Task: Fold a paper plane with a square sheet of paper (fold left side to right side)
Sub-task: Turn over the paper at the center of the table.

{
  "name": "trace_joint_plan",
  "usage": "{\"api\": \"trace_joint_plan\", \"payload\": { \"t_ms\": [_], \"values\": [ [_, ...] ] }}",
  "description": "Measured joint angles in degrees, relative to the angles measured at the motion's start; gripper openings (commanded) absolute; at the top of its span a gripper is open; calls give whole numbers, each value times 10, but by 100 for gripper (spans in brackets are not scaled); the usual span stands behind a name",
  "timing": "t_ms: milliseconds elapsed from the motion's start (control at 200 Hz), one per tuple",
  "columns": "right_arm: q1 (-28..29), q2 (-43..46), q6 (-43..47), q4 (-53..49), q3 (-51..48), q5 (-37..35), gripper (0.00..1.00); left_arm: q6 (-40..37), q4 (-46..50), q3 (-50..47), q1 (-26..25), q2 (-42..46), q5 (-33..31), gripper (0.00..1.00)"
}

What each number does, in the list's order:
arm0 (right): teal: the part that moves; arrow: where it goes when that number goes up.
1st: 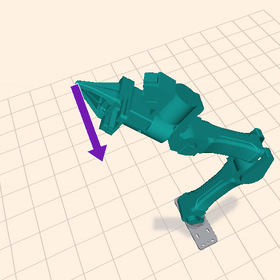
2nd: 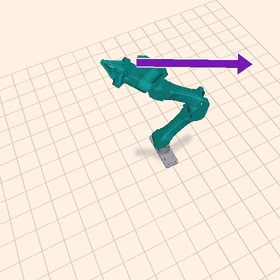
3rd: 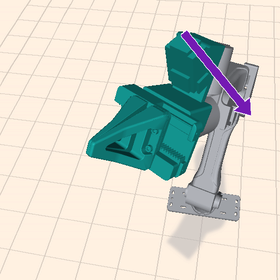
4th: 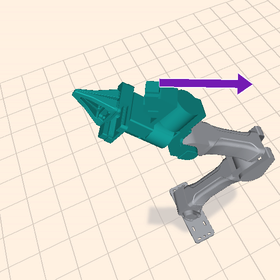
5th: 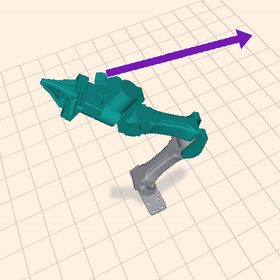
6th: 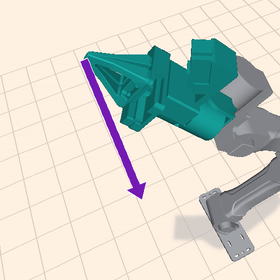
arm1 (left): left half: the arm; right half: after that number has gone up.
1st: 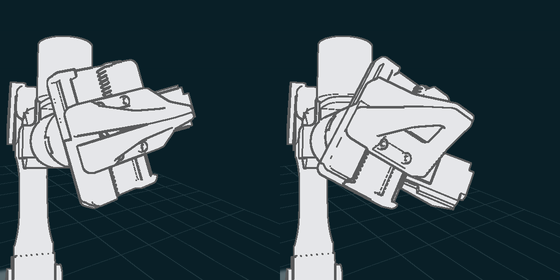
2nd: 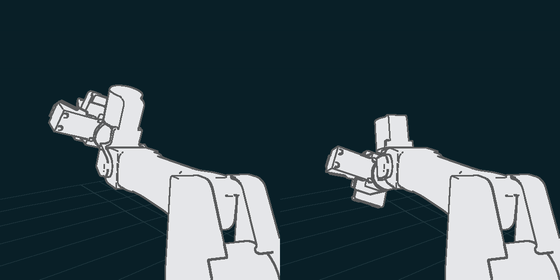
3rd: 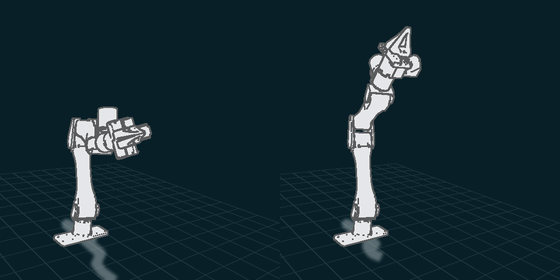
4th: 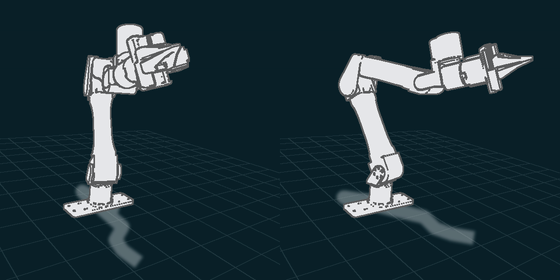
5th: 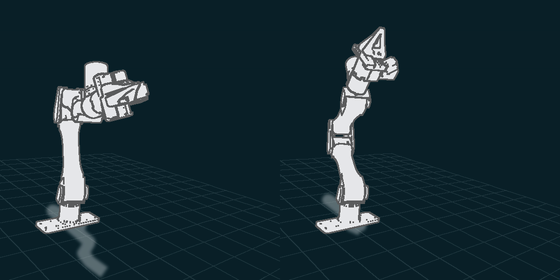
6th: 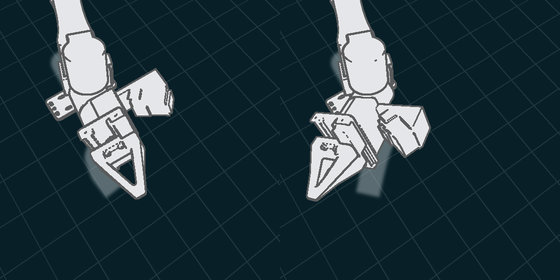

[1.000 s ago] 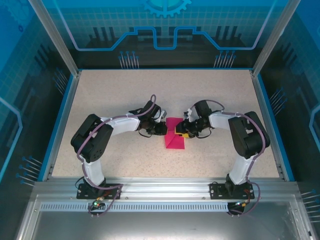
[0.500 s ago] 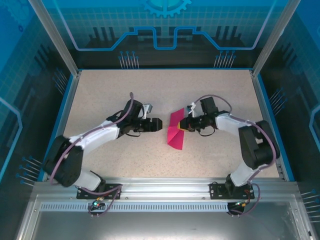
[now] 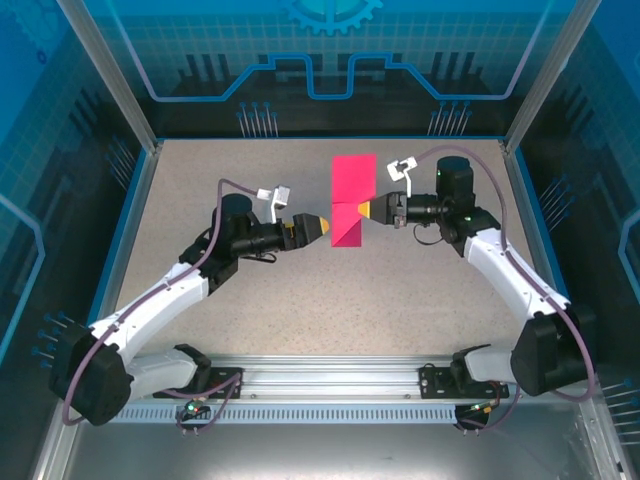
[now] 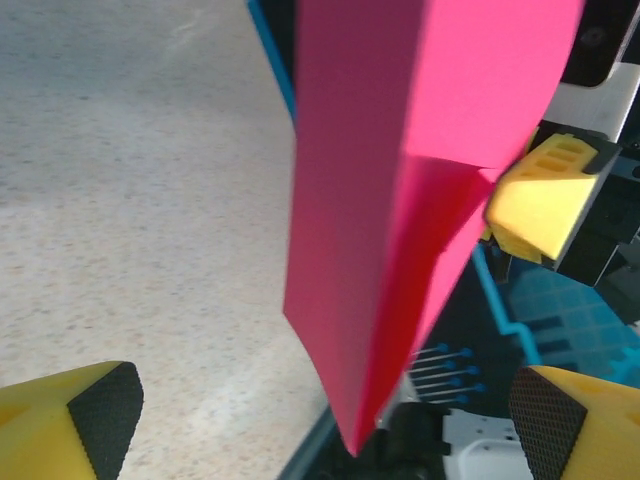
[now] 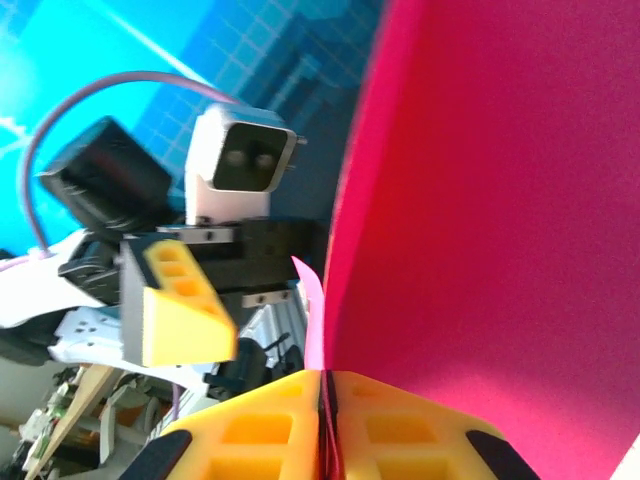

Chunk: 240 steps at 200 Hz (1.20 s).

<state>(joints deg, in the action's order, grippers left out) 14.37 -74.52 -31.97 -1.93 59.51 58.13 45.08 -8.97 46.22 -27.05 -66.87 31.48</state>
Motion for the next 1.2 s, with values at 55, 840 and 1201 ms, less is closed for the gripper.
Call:
{"api": "trace_joint_plan", "payload": {
  "t_ms": [55, 840, 1201],
  "values": [
    [8, 9, -5, 1, 8, 7, 12, 16, -30, 0, 0, -5, 19, 96],
    [44, 10, -51, -1, 32, 15, 16, 98, -186, -7, -5, -13, 85, 24],
    [43, 9, -21, -54, 39, 2, 37, 71, -151, -7, -5, -9, 78, 5]
  ]
}}
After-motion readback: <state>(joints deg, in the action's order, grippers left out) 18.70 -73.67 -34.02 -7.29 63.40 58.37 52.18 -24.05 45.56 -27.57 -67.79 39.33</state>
